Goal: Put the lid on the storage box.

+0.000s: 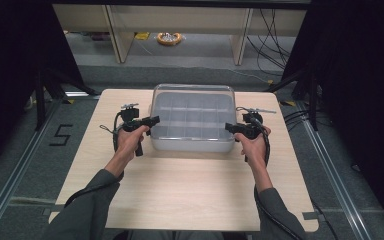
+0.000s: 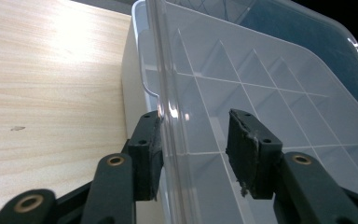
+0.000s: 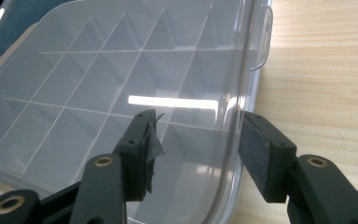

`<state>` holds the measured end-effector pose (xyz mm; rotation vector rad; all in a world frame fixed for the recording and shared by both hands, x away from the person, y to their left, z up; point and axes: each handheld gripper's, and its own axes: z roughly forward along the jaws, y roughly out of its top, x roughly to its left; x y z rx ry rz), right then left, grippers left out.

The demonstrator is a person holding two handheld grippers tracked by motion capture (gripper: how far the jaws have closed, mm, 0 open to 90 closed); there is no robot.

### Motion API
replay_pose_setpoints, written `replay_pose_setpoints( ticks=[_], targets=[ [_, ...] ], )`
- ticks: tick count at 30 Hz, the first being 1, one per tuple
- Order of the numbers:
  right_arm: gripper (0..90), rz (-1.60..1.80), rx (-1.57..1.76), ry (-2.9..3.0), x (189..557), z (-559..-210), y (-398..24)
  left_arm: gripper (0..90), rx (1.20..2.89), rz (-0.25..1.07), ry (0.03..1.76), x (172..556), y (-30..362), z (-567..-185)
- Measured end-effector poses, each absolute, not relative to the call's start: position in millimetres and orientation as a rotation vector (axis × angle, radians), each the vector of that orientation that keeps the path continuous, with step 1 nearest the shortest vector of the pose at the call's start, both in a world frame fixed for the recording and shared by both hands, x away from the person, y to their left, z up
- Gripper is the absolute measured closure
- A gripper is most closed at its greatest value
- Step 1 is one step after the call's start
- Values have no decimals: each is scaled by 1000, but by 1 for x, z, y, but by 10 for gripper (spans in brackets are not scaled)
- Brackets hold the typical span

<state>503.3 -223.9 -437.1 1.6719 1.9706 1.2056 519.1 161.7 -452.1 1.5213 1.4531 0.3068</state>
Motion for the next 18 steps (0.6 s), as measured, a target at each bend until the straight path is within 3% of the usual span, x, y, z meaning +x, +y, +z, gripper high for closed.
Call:
replay_pose_setpoints(
  ticks=[7, 9, 10, 18],
  targets=[
    [489, 1196, 1676, 1942, 502, -439, -222, 531, 1499, 345, 1445, 516, 159, -455],
    [488, 1226, 1655, 1939, 501, -440, -222, 543, 1547, 424, 1429, 515, 157, -455],
    [480, 1223, 1661, 1929, 501, -440, -222, 590, 1588, 486, 1421, 514, 154, -456],
    [460, 1241, 1757, 1903, 498, -437, -217, 568, 1601, 475, 1422, 514, 153, -459]
  ],
)
